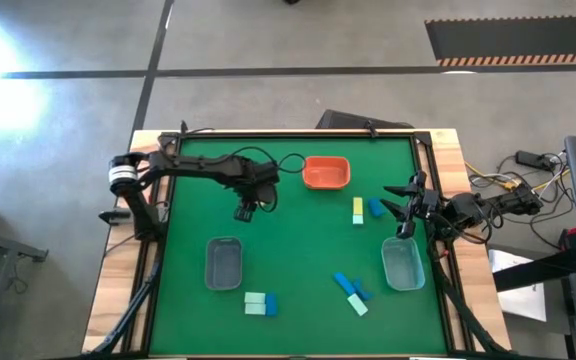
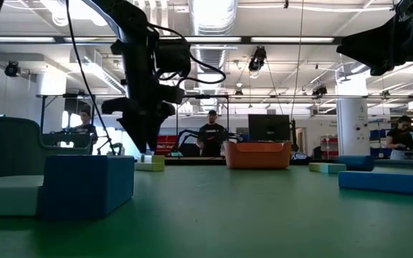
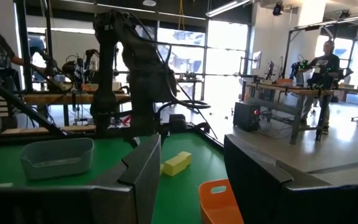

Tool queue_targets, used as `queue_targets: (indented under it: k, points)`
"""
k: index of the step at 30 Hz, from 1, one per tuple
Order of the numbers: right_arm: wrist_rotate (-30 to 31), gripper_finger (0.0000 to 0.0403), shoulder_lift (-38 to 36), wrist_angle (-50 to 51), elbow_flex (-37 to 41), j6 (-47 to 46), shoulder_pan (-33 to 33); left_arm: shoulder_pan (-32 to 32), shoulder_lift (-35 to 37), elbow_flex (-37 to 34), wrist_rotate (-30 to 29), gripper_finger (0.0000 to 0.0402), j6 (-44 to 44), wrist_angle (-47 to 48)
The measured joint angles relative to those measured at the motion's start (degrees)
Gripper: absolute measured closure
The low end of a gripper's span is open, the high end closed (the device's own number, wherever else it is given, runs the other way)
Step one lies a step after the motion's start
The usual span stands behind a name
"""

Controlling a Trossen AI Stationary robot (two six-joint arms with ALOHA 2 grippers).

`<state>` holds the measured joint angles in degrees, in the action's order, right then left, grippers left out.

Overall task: Sort & place blocks by color
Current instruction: Put the light green block into the gray bin

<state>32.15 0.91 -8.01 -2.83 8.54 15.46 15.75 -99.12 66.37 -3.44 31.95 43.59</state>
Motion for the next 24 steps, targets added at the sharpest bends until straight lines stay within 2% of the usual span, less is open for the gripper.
queue_targets:
  k: [5,20,24]
  points:
    - [0.0,0.0239,0.0,0.0,0.0,0.0,0.0,0.0,-1.8,0.0,0.0,0.0213,0.4,-1.1]
    - [0.0,0.0239,0.0,0.1,0.0,0.7,0.0,0.0,-4.7,0.0,-0.3,0.0212,1.5,-3.8]
    - [0.0,0.0239,0.0,0.1,0.0,0.7,0.0,0.0,-4.3,0.0,2.6,0.0212,1.5,-3.8]
